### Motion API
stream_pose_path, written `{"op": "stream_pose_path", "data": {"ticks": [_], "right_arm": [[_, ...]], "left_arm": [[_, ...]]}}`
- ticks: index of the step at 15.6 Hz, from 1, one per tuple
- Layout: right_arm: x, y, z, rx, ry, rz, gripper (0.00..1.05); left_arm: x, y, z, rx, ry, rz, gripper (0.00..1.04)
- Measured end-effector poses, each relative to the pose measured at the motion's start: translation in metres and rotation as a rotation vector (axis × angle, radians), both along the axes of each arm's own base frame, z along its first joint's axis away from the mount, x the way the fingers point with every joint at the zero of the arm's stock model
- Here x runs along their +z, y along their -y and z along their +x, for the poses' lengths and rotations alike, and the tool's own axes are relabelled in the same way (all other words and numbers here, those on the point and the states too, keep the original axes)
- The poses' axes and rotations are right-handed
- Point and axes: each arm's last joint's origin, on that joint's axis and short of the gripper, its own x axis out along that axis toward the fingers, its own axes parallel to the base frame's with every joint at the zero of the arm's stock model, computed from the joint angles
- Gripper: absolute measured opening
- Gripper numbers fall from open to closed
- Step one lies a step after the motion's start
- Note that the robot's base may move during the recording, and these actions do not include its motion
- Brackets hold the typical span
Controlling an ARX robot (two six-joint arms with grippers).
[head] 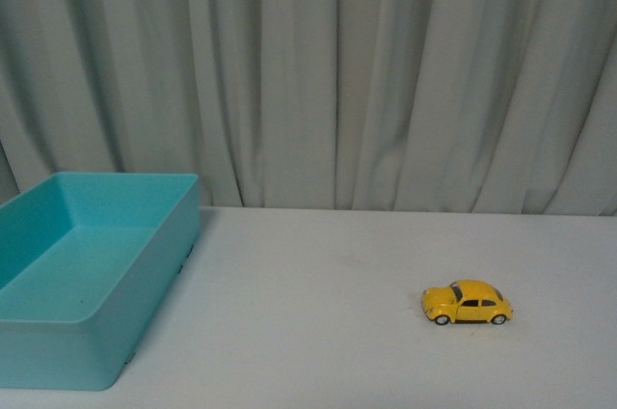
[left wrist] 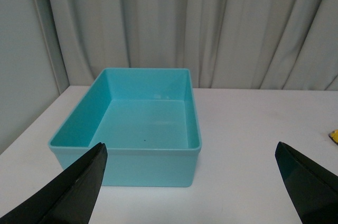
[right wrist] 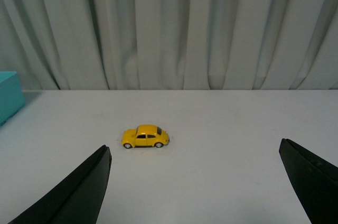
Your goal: Wind up and store yellow beetle toy
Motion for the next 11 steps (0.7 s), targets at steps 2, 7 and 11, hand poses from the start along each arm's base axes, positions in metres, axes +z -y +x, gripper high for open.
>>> {"op": "stream_pose_path", "data": {"ticks": [2,7,11], "right_arm": [[0.0000,0.0000,0.0000,0.000,0.000,0.000,0.98],[0.0000,0.0000,0.0000,0.000,0.000,0.000,0.98],[-0.0001,0.0000,0.0000,0.000,-0.001,0.000,0.98]], "left_arm": [[0.0000,0.0000,0.0000,0.000,0.000,0.000,0.98],[0.0000,0.0000,0.0000,0.000,0.000,0.000,0.98],[0.0000,0.0000,0.0000,0.000,0.000,0.000,0.98]]}}
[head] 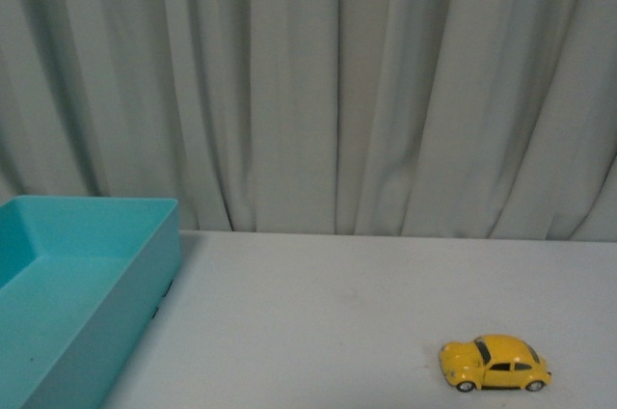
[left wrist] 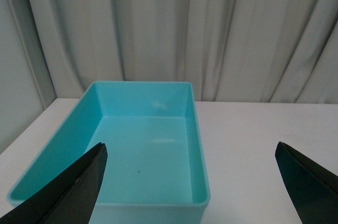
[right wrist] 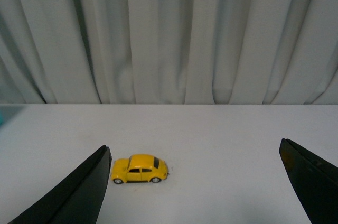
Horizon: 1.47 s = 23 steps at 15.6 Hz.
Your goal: Wind up and store yellow beetle toy
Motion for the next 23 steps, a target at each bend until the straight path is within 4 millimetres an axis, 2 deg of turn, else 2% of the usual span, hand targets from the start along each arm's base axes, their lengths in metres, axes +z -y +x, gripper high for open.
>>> {"op": "stream_pose_path", "data": {"ticks": [20,22,23], "right_arm": [[0.000,0.000,0.000,-0.002,0.002,0.001,0.98],[0.018,0.013,0.001,-0.176,0.184,0.050,0.98],[0.018,0.023,0.006,-0.227,0.175,0.061,0.98]], "left_arm": [[0.000,0.000,0.000,0.000,-0.002,0.000,0.98],[0.000,0.000,0.000,0.000,-0.002,0.000,0.98],[0.000,0.000,0.000,0.000,-0.002,0.000,0.98]]}}
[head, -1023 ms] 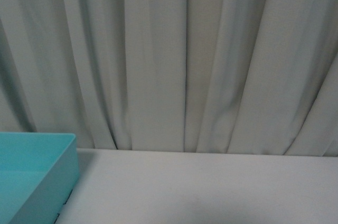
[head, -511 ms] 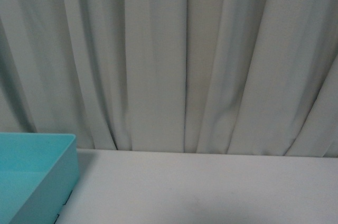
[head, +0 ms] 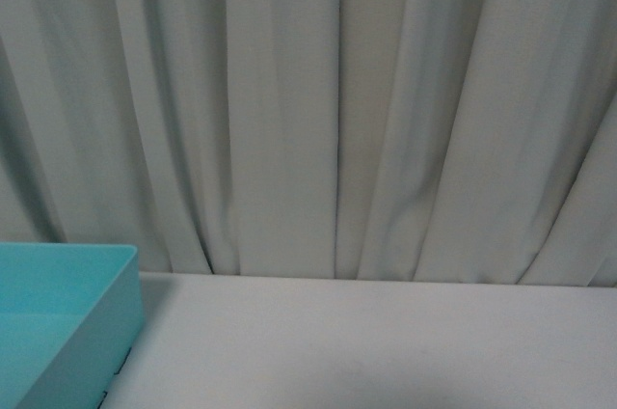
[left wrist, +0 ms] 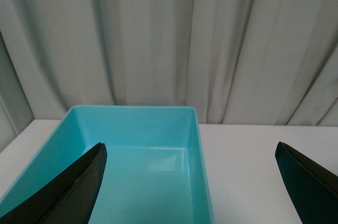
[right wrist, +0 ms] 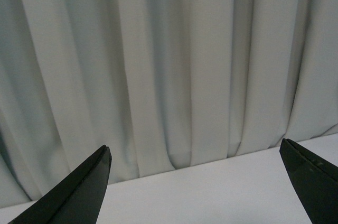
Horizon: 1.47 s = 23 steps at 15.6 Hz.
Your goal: Wind up and store yellow beetle toy
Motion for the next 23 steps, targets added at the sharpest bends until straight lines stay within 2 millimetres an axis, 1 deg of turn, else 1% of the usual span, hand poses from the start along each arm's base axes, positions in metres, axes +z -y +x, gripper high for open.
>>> {"op": "stream_pose_path", "data": {"ticks": [4,6,7,8,9,10,11,13,14,15,16,17,18,21,23], "right_arm": [[0.004,0.031,0.015,-0.063,0.040,-0.017,0.98],[0.000,0.055,0.024,-0.074,0.005,-0.032,0.98],[0.005,0.067,0.032,-0.038,-0.014,-0.053,0.98],[0.012,0.079,0.049,0.040,-0.072,-0.064,0.98],[0.016,0.090,0.064,0.076,-0.098,-0.106,0.98],[0.019,0.100,0.083,0.168,-0.166,-0.129,0.98],[0.025,0.105,0.103,0.256,-0.213,-0.179,0.98],[0.041,0.101,0.138,0.438,-0.250,-0.317,0.98],[0.047,0.092,0.155,0.584,-0.278,-0.383,0.98],[0.049,0.082,0.170,0.715,-0.317,-0.439,0.98],[0.045,0.071,0.188,0.816,-0.385,-0.503,0.98],[0.038,0.062,0.204,0.903,-0.463,-0.571,0.98],[0.027,0.053,0.214,0.978,-0.526,-0.633,0.98],[-0.017,0.028,0.235,1.178,-0.656,-0.839,0.98],[-0.038,0.010,0.238,1.322,-0.734,-0.926,0.98]], "left_arm": [[0.000,0.000,0.000,0.000,0.000,0.000,0.98],[0.000,0.000,0.000,0.000,0.000,0.000,0.98],[0.000,0.000,0.000,0.003,0.000,0.000,0.98],[0.000,0.000,0.000,0.000,0.000,0.000,0.98],[0.000,0.000,0.000,0.000,0.001,0.000,0.98],[0.000,0.000,0.000,0.001,0.000,0.000,0.98],[0.000,0.000,0.000,0.000,0.000,0.000,0.98],[0.000,0.000,0.000,0.000,0.001,0.000,0.98],[0.000,0.000,0.000,0.001,0.001,0.000,0.98],[0.000,0.000,0.000,0.001,0.000,0.000,0.98],[0.000,0.000,0.000,0.000,0.001,0.000,0.98],[0.000,0.000,0.000,0.001,0.001,0.000,0.98],[0.000,0.000,0.000,0.001,0.000,0.000,0.98],[0.000,0.000,0.000,0.001,0.000,0.000,0.98],[0.000,0.000,0.000,0.001,0.001,0.000,0.98]]}}
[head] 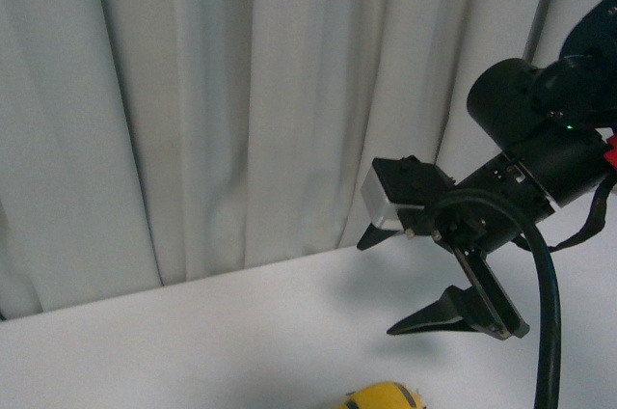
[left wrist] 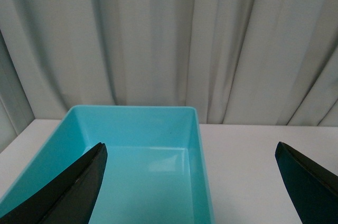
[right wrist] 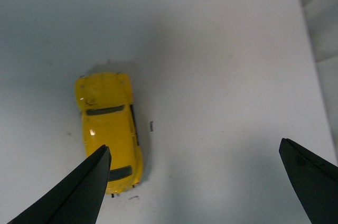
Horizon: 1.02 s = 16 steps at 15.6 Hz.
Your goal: Wind up and store yellow beetle toy
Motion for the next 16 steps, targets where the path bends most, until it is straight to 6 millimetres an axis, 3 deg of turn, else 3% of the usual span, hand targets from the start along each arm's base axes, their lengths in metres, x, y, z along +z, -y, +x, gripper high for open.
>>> {"op": "stream_pose_path", "data": {"ticks": [4,8,16], "right_arm": [[-0.029,-0.031,0.004,0.205,-0.073,-0.109,0.98],[-0.052,-0.053,0.003,0.284,-0.144,-0.169,0.98],[-0.065,-0.050,-0.006,0.272,-0.179,-0.306,0.98]], "left_arm": [[0.000,0.000,0.000,0.000,0.000,0.000,0.98],[0.000,0.000,0.000,0.000,0.000,0.000,0.98],[0.000,0.000,0.000,0.000,0.000,0.000,0.98]]}}
